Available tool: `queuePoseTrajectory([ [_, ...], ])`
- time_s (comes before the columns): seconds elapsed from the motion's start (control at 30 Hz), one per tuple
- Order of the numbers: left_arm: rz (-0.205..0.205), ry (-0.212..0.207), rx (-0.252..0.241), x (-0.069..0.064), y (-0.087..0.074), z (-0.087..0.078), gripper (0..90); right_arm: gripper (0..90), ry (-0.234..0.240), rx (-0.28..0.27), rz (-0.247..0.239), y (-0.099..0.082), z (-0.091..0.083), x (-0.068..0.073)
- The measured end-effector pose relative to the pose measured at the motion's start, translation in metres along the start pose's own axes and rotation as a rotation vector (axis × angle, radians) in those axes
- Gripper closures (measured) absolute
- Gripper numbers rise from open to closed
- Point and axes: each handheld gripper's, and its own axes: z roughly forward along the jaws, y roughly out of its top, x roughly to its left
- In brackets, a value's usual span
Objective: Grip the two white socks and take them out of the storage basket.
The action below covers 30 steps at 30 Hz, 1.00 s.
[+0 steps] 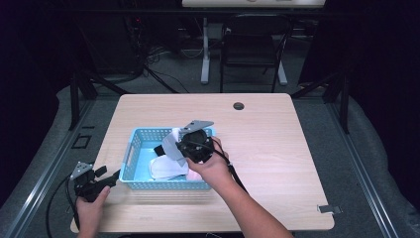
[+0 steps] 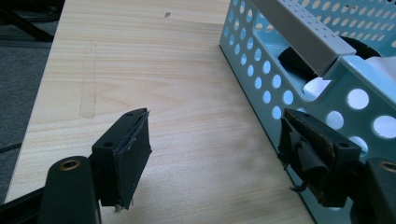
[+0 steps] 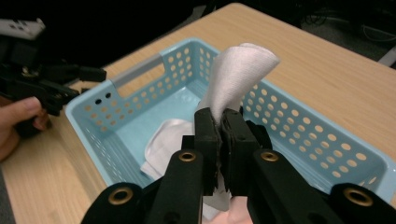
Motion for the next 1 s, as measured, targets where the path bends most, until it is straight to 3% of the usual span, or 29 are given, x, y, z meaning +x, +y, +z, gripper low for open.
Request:
queuePoseTrajectory([
  [0.13,0.001,0.000,0.000,0.000,0.000,0.000,25.0,86.1,0.011,-0.065,0.008,-0.001,-0.019,0.000],
  [0.5,0.001,0.001,0.000,0.000,0.000,0.000,25.0,86.1,-0.032,-0.126,0.004,-0.016,-0.062,-0.005],
  [0.73,0.000,0.001,0.001,-0.001,0.000,0.000,25.0,86.0,-0.068,-0.140,0.061,-0.033,-0.105,-0.017],
  [0.87,0.000,0.002,-0.003,-0.001,-0.001,0.001,25.0,86.1,-0.084,-0.156,0.089,-0.043,-0.119,-0.023],
  [1.0,0.000,0.003,-0.004,-0.001,-0.001,0.001,25.0,86.0,-0.135,-0.166,0.108,-0.059,-0.132,-0.030],
])
